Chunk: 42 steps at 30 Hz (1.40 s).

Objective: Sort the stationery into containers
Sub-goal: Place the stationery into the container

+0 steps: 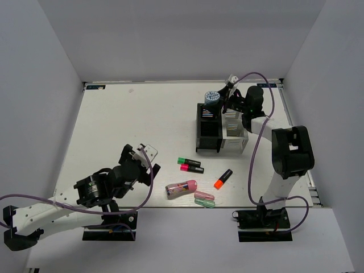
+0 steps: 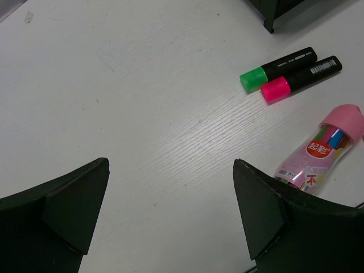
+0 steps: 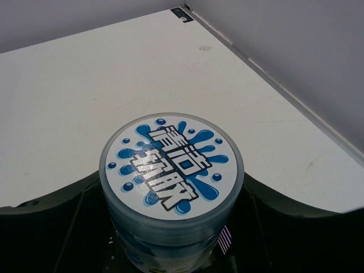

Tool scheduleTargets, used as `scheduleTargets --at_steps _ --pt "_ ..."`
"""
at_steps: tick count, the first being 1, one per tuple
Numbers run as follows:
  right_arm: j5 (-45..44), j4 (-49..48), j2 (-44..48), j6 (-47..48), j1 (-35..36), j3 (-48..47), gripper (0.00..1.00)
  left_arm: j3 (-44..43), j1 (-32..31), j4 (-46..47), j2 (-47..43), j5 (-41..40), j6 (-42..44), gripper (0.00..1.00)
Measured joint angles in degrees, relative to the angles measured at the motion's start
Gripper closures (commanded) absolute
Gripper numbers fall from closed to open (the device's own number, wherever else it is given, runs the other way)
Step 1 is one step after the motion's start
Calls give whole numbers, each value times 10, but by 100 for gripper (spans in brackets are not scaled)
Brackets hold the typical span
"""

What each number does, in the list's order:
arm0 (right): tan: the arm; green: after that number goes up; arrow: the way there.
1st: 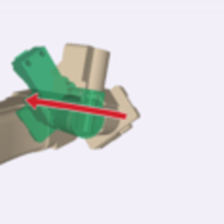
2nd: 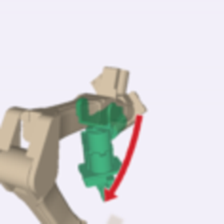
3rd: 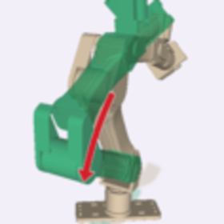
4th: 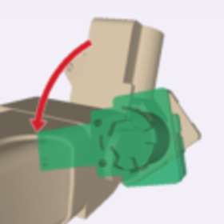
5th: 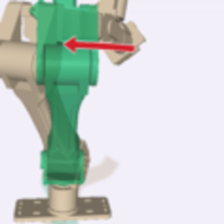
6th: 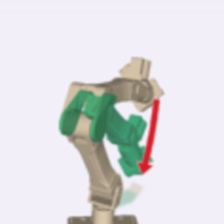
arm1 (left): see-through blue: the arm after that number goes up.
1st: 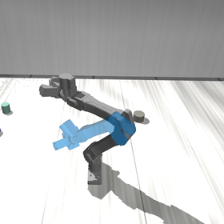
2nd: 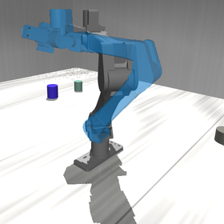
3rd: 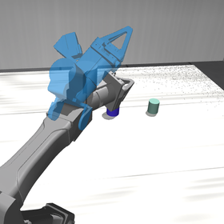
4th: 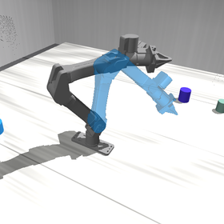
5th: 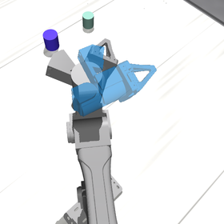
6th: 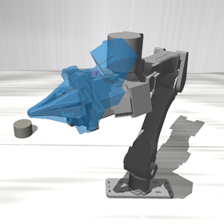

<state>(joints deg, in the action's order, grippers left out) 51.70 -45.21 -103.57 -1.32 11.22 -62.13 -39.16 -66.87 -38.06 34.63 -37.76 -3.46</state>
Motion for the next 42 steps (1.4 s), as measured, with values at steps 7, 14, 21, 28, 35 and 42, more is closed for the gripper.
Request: scheduleTargets --at_steps 7,14,21,28,35,42 --pt "5 0 -23 0 0 0 100 10 0 -1 -5 0 -4 0" --pt "6 0 -40 2 1 -6 100 23 0 -1 -17 0 -7 0" --pt "5 0 -48 2 4 -12 100 29 0 -1 -22 0 -7 0" --pt "5 0 -56 20 9 -12 100 32 0 -1 -28 0 -11 0" --pt "5 1 -56 35 14 -12 100 35 0 -1 -32 0 -15 0" --pt "-2 0 -56 49 14 -10 92 39 0 -1 -34 0 -18 0"
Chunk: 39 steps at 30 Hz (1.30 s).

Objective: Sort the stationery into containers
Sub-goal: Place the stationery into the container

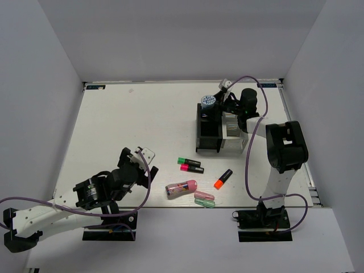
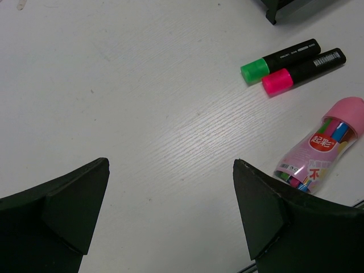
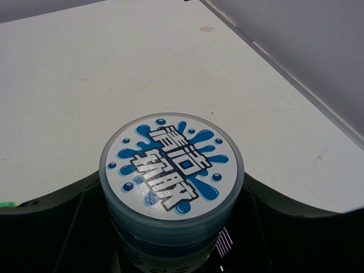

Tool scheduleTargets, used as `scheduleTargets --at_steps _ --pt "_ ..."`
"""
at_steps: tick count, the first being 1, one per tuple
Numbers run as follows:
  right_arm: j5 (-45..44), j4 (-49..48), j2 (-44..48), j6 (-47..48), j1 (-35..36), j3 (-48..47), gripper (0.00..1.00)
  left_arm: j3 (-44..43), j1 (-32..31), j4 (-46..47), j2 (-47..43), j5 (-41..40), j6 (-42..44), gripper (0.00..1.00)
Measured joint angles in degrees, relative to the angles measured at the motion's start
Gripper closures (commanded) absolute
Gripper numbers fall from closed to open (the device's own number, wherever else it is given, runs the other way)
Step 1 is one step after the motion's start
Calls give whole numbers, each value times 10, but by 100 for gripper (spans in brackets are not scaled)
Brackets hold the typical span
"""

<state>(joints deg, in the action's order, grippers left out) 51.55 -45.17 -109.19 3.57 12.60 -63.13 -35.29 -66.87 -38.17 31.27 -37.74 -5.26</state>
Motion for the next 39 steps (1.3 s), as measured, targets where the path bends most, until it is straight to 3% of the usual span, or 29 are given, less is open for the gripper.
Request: scheduleTargets --at_steps 14,21,23,28,34,39 --pt "-5 0 0 23 0 7 56 0 0 0 -4 0 -3 0" --pt "-6 1 0 28 0 12 46 0 0 -4 -4 0 -6 0" --pt "-6 1 0 29 0 12 35 0 0 -4 -4 0 -7 0" --pt "-6 1 1 29 0 12 26 0 0 -5 -4 0 -8 0" --pt "-6 -4 8 28 0 12 17 0 0 -9 -3 0 -8 0" --pt "-6 -14 13 27 -1 12 16 0 0 -9 -4 0 -11 0"
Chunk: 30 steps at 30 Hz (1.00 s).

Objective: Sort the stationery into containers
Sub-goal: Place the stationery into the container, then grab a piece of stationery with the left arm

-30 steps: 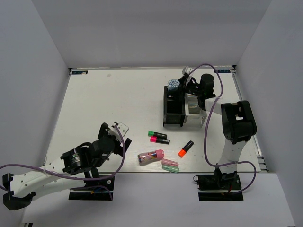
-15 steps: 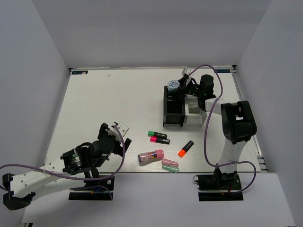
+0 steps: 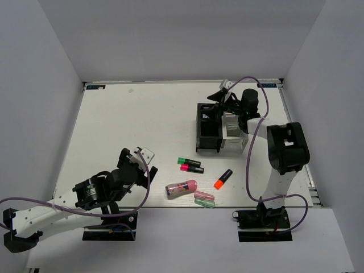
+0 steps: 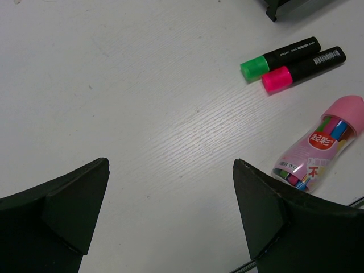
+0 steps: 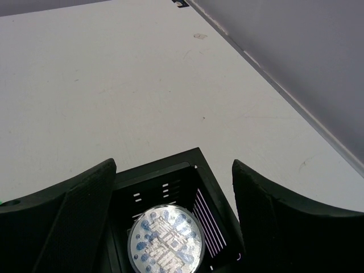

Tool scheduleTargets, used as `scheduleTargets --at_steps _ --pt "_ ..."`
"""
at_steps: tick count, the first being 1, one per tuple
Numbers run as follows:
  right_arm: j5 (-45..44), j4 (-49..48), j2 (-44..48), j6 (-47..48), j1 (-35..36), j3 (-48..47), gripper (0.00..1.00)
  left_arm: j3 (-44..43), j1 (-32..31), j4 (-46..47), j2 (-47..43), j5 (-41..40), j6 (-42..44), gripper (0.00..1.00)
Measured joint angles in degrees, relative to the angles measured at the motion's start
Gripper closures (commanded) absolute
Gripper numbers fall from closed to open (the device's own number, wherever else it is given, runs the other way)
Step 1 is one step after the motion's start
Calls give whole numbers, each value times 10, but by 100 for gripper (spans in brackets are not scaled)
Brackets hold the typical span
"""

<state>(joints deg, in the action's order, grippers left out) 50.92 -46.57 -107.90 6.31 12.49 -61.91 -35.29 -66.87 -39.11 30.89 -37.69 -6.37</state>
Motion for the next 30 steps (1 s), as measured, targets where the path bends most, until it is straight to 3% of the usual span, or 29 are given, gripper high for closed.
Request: scheduleTargets --at_steps 4,5,6,7,10,11,12,13,16,17,18,20,21,22,24,25,27,28,30 --pt "-4 -6 2 -15 -1 0 28 0 0 -3 0 0 -2 0" --pt "-6 -9 3 -24 -1 0 58 0 0 -4 0 0 -2 2" --pt "-8 -14 5 -32 -1 0 99 0 0 -4 0 1 -2 4" --pt "-10 -13 10 -48 -1 0 100 0 0 -4 1 2 -3 7" --pt "-27 21 39 -103 -5 0 100 -5 0 -2 13 8 -10 64" --pt "-35 71 59 -123 -7 -7 70 -9 0 0 23 11 -10 80" --pt "-35 121 75 -142 -10 -20 24 -15 0 2 38 15 -10 100" --pt "-22 180 89 -158 -14 -45 10 -28 0 1 59 18 -10 100" --pt "90 310 98 -209 -34 -155 10 -88 0 1 153 20 -31 100" --pt "140 332 99 -237 -40 -183 10 -117 0 -3 194 21 -45 94" --pt "175 341 103 -266 -45 -194 10 -148 0 -6 234 23 -58 63" --pt "231 372 137 -300 -60 -164 14 -204 0 -8 317 39 -85 41" --pt "236 416 159 -259 -68 -141 71 -224 0 -7 350 59 -92 31" --pt "223 498 188 -189 -75 -120 100 -237 1 -6 376 80 -94 28" --pt "133 670 238 -80 -83 -116 100 -264 0 -12 427 127 -92 28" --pt "91 721 265 -35 -84 -111 97 -275 -1 -17 450 151 -86 27" --pt "20 800 321 38 -84 -99 30 -292 -3 -27 489 196 -67 18" --pt "-10 838 349 77 -85 -92 10 -297 -4 -34 504 217 -58 15" --pt "-45 892 386 135 -87 -78 10 -309 -5 -51 529 249 -45 15"
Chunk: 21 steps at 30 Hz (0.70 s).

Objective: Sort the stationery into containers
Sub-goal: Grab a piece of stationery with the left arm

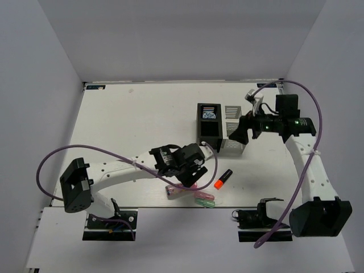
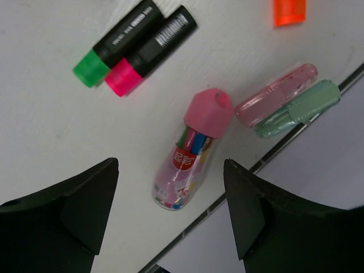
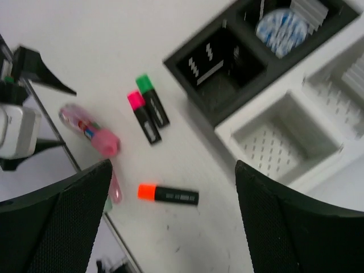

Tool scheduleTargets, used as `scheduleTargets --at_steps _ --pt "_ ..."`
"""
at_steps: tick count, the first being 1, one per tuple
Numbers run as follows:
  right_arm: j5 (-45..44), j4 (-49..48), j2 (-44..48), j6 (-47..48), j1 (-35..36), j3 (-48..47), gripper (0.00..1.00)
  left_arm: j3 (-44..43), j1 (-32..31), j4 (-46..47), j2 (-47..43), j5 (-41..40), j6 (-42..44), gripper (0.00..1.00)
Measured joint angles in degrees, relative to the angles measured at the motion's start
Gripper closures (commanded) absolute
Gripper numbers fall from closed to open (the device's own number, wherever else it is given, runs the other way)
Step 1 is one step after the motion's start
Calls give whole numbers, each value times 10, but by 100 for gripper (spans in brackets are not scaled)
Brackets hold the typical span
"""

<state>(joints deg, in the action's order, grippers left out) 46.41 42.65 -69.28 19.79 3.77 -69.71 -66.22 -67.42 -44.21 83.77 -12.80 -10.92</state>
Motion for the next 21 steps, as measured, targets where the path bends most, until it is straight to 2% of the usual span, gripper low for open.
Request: scheduleTargets --at_steps 3,8,21 --pt "-31 51 36 50 -7 47 14 -26 -2 -21 34 36 21 15" --pt "-47 68 50 57 -15 119 17 -42 -2 -24 74 76 49 23" --pt "-29 50 53 36 -59 135 14 -38 -3 -2 152 103 66 30"
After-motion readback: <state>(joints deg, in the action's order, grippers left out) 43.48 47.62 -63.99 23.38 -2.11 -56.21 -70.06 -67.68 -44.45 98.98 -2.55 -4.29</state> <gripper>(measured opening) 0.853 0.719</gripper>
